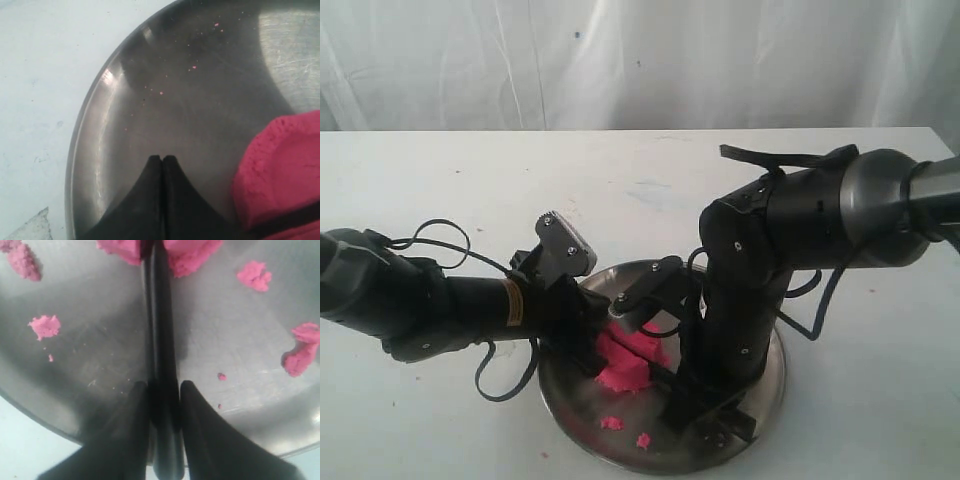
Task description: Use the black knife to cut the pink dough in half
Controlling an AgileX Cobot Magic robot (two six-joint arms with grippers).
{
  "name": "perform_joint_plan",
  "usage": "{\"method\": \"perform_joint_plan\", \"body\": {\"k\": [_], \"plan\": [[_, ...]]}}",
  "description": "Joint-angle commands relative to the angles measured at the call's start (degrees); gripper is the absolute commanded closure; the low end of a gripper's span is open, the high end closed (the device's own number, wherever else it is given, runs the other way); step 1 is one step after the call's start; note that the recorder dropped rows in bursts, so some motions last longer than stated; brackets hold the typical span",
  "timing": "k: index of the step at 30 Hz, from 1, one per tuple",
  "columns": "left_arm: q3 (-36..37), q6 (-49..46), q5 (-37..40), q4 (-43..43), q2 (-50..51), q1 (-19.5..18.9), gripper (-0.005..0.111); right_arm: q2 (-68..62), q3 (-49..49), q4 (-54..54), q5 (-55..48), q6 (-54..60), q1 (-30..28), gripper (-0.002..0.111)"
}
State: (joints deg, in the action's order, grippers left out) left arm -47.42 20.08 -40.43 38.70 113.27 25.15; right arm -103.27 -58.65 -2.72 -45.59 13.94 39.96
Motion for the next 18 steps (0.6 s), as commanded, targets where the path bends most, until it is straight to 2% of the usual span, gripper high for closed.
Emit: {"method": "perform_joint_plan", "body": {"k": [1, 12, 18], "plan": [[0.99, -1.33, 5.01, 2.04, 1.36, 0.15, 0.107, -0.52, 0.07, -0.18, 2.20, 0.17, 0.01, 0.108], [0.99, -3.63, 5.21, 2.49, -7.58, 0.15, 0.107, -0.52, 0.07, -0.42, 2.18, 0.17, 0.01, 0.108], [0.99, -3.39, 15.08, 2.59, -14.80, 0.15, 0.107, -0.52, 0.07, -0.53, 2.18, 0.17, 0.01, 0.108]]}}
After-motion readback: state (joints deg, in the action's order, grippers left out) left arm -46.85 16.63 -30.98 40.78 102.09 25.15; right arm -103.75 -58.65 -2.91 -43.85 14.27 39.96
